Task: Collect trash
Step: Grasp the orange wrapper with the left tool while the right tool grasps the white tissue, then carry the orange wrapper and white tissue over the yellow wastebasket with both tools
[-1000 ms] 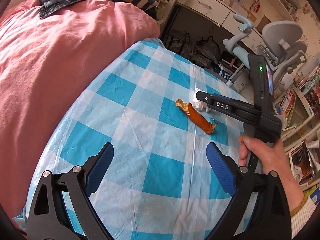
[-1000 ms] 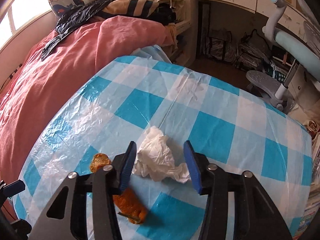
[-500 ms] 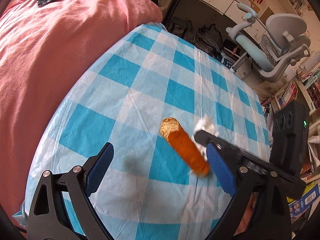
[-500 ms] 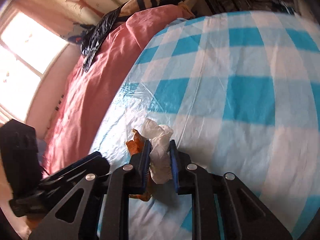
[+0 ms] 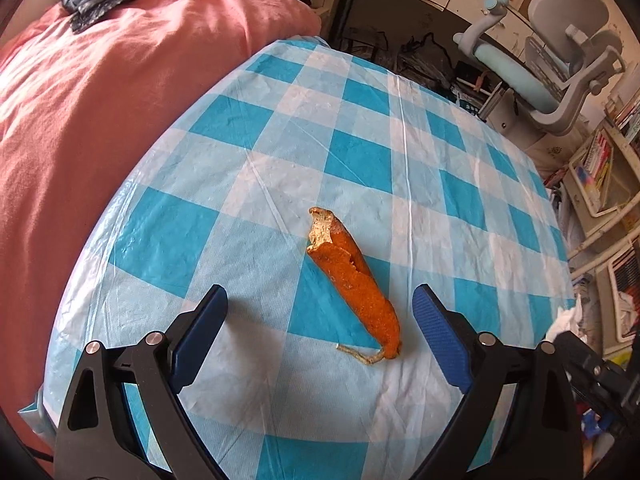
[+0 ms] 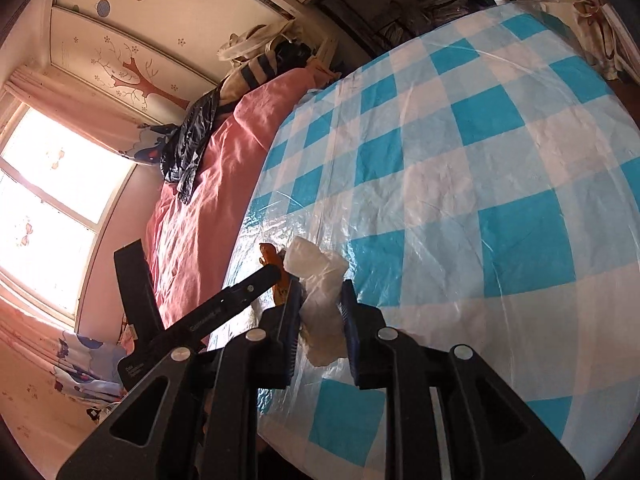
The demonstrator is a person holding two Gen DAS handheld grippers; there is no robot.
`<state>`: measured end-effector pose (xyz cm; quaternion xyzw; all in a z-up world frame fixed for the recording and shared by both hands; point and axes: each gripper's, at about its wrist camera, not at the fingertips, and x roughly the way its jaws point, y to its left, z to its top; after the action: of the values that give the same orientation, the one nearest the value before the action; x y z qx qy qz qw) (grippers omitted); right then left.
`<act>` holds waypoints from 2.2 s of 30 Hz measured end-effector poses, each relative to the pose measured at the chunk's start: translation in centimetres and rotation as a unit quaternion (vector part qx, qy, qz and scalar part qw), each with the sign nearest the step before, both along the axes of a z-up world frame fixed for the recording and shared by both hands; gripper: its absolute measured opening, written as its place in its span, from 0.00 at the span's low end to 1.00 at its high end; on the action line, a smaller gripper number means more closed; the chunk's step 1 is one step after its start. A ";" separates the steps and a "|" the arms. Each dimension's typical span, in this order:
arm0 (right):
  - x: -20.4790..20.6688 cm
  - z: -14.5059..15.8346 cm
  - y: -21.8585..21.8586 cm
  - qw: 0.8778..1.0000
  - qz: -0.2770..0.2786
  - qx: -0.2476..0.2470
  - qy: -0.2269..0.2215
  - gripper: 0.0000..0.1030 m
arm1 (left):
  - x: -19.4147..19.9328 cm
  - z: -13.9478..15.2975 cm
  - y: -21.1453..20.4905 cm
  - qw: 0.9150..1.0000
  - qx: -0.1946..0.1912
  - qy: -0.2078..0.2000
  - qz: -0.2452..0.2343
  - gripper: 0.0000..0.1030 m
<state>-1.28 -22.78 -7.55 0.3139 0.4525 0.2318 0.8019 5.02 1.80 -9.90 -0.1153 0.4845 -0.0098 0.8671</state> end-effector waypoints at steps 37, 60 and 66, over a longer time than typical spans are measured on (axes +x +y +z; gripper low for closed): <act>-7.1 7.1 3.3 0.957 -0.022 -0.220 -0.189 0.24 | -10.4 9.0 4.8 0.986 -0.042 -0.136 -0.082 0.13; -9.5 7.8 2.6 0.950 -0.048 -0.230 -0.203 0.24 | -14.6 10.3 3.8 0.980 -0.039 -0.174 -0.086 0.13; -9.3 7.5 2.5 0.952 -0.048 -0.230 -0.197 0.24 | -14.5 10.2 3.8 0.980 -0.038 -0.175 -0.085 0.13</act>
<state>-10.58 -20.25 -0.02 0.0902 0.3114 0.1398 0.9356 -9.49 5.57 0.35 -0.1032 0.3329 -0.1220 0.9293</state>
